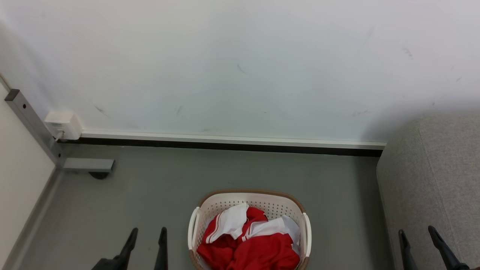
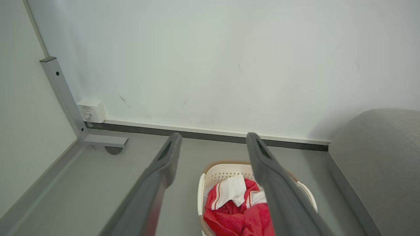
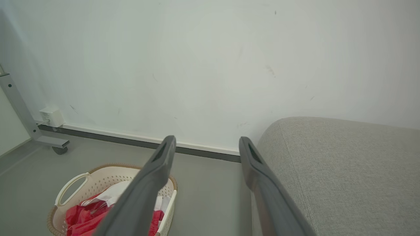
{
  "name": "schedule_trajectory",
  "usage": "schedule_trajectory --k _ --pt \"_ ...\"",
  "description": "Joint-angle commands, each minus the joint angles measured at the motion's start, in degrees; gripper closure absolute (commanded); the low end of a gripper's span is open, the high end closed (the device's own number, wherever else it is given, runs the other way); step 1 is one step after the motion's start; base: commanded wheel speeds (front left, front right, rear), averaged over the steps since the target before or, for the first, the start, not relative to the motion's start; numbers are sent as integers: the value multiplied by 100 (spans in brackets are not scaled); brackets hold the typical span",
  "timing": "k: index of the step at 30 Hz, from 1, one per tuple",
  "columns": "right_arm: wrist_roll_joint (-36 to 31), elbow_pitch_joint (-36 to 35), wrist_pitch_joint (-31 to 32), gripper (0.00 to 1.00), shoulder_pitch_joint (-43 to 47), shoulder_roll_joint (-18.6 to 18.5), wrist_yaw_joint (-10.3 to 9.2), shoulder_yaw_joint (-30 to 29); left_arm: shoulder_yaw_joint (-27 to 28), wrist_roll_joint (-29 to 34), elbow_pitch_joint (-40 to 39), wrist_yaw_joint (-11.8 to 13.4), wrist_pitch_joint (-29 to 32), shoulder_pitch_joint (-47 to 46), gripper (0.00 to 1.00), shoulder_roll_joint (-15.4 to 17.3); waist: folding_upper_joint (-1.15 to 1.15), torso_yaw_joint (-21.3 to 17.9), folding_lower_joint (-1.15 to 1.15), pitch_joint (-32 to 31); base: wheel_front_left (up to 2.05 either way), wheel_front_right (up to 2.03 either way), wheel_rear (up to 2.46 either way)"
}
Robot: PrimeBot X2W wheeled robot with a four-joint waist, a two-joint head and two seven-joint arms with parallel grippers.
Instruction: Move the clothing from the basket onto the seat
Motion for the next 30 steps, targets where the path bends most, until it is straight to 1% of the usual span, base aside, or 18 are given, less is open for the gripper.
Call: schedule_trajectory --k 1,5,22,30 --pt "-122 -17 -51 0 48 5 -11 -25 5 152 -1 -2 -44 45 0 43 0 0 0 7 0 0 0" --pt "-204 -2 -108 0 63 26 -12 -24 -5 320 5 -3 -79 48 0 44 0 4 0 13 0 0 0" --pt "107 91 -82 0 17 31 -12 -31 2 199 13 -4 -72 20 0 42 0 0 0 41 0 0 0" --pt "174 79 -83 0 -92 13 -12 6 5 212 -34 -16 -72 -51 0 42 0 -75 0 132 0 0 0"
